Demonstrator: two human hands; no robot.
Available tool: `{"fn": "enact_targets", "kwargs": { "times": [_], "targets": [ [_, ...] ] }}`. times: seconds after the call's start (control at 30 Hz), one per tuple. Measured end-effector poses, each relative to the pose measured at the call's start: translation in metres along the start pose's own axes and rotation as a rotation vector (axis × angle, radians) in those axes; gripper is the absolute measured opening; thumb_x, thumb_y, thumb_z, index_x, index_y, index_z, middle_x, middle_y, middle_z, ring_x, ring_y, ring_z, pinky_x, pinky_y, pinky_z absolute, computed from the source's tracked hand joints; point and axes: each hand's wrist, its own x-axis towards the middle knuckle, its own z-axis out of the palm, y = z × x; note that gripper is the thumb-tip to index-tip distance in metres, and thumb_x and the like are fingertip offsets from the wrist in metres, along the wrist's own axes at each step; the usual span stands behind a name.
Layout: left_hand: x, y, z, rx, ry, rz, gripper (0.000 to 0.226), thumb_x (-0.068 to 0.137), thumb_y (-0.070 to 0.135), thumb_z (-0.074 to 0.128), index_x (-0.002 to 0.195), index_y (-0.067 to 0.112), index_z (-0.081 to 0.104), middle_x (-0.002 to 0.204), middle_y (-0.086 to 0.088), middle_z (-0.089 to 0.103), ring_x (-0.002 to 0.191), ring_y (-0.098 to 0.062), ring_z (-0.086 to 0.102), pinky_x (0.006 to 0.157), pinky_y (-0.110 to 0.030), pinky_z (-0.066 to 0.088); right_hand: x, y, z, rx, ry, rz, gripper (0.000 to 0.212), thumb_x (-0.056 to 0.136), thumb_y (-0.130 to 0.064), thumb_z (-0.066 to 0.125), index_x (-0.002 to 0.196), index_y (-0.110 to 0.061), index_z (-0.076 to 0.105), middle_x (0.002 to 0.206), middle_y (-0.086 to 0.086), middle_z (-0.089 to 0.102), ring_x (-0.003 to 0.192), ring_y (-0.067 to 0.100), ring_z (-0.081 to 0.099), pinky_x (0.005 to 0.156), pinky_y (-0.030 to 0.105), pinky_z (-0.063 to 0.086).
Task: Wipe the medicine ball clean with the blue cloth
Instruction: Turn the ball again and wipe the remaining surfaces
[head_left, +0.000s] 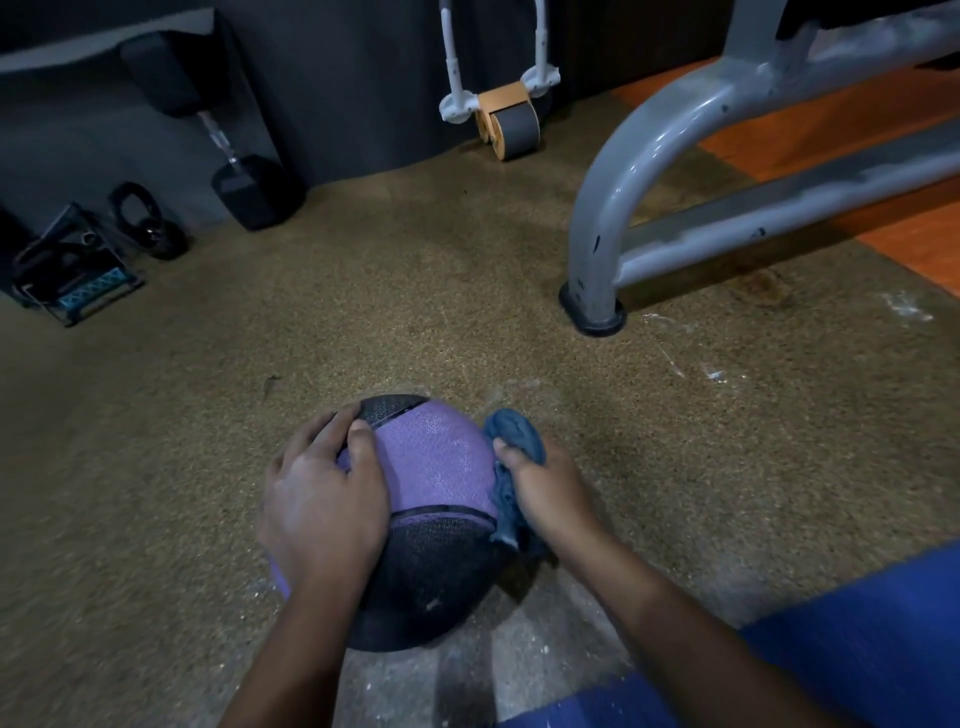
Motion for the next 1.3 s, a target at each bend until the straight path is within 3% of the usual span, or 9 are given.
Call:
{"fn": "enact_targets", "kwargs": {
  "times": [0.27, 0.37, 0.47, 0.57, 0.67, 0.8, 1.07, 1.2, 1.3],
  "targets": [
    [-0.001, 0.002, -0.001, 0.012, -0.018, 0.033, 0.049, 0.089, 0.052, 0.033, 0.126, 0.041, 0.063, 0.140, 0.017, 0.054, 0.126, -0.021, 0.051, 0.105, -0.043, 0.040, -0.064, -0.031, 0.011, -0.600, 0.023, -0.599, 0.056, 0.080, -0.056, 0.042, 0.133, -0.038, 0.052, 0.137, -0.013, 0.041, 0.120, 0.016, 0.043, 0.098, 0.036, 0.042],
    [-0.009, -0.002, -0.004, -0.016, 0.011, 0.024, 0.048, 0.091, 0.052, 0.034, 0.128, 0.041, 0.062, 0.141, 0.018, 0.052, 0.128, -0.020, 0.048, 0.104, -0.039, 0.037, -0.031, -0.043, 0.019, -0.560, -0.044, -0.460, 0.037, 0.085, -0.054, 0.052, 0.120, -0.043, 0.057, 0.126, -0.012, 0.051, 0.112, 0.019, 0.053, 0.095, 0.040, 0.046],
    [-0.018, -0.004, -0.004, -0.017, 0.065, 0.023, 0.049, 0.089, 0.052, 0.033, 0.127, 0.040, 0.063, 0.140, 0.020, 0.053, 0.127, -0.022, 0.047, 0.103, -0.038, 0.035, 0.020, -0.041, 0.016, -0.119, -0.159, -0.086, 0.009, 0.089, -0.044, 0.061, 0.095, -0.039, 0.065, 0.100, -0.003, 0.071, 0.089, 0.020, 0.071, 0.087, 0.047, 0.057],
    [-0.016, -0.006, -0.005, -0.028, 0.071, 0.022, 0.049, 0.089, 0.051, 0.033, 0.125, 0.040, 0.064, 0.138, 0.020, 0.054, 0.124, -0.022, 0.048, 0.102, -0.038, 0.036, 0.027, -0.032, 0.006, -0.086, -0.161, 0.105, 0.016, 0.091, -0.036, 0.063, 0.100, -0.024, 0.069, 0.096, 0.002, 0.071, 0.087, 0.022, 0.068, 0.079, 0.031, 0.052],
    [-0.008, -0.007, -0.004, -0.023, 0.053, -0.012, 0.043, 0.093, 0.049, 0.035, 0.125, 0.041, 0.063, 0.139, 0.019, 0.054, 0.125, -0.021, 0.050, 0.100, -0.039, 0.039, -0.016, -0.019, 0.005, -0.254, -0.004, -0.199, 0.027, 0.087, -0.043, 0.059, 0.108, -0.028, 0.067, 0.107, -0.005, 0.062, 0.097, 0.020, 0.062, 0.084, 0.032, 0.049],
    [-0.005, -0.008, -0.006, -0.014, 0.016, 0.003, 0.042, 0.095, 0.049, 0.036, 0.127, 0.042, 0.061, 0.140, 0.015, 0.054, 0.126, -0.023, 0.050, 0.101, -0.042, 0.041, -0.064, -0.044, 0.022, -0.645, -0.089, -0.605, 0.048, 0.083, -0.053, 0.051, 0.130, -0.041, 0.052, 0.135, -0.014, 0.042, 0.118, 0.019, 0.043, 0.093, 0.038, 0.044],
    [-0.011, -0.003, -0.017, 0.353, -0.089, 0.194, 0.062, 0.087, 0.060, 0.019, 0.128, 0.028, 0.054, 0.132, -0.010, 0.054, 0.123, -0.039, 0.045, 0.105, -0.059, 0.032, 0.013, -0.031, 0.015, -0.295, -0.032, -0.225, 0.019, 0.089, -0.046, 0.056, 0.085, -0.029, 0.061, 0.098, -0.002, 0.063, 0.093, 0.023, 0.063, 0.084, 0.038, 0.049],
    [-0.001, -0.009, -0.018, 0.400, -0.333, 0.544, 0.064, 0.089, 0.069, 0.020, 0.147, 0.046, 0.037, 0.158, 0.006, 0.032, 0.149, -0.031, 0.018, 0.111, -0.062, 0.021, 0.023, -0.033, 0.011, -0.268, -0.086, -0.193, 0.025, 0.087, -0.050, 0.056, 0.090, -0.027, 0.067, 0.090, -0.005, 0.070, 0.084, 0.021, 0.065, 0.079, 0.036, 0.051],
    [0.007, -0.014, -0.018, 0.249, -0.357, 0.553, 0.061, 0.088, 0.070, 0.025, 0.140, 0.047, 0.047, 0.152, 0.013, 0.041, 0.148, -0.024, 0.023, 0.114, -0.057, 0.025, 0.034, -0.024, 0.013, -0.147, -0.128, -0.113, 0.023, 0.086, -0.047, 0.060, 0.094, -0.027, 0.070, 0.090, -0.004, 0.072, 0.086, 0.021, 0.068, 0.082, 0.039, 0.054]
  ]
}}
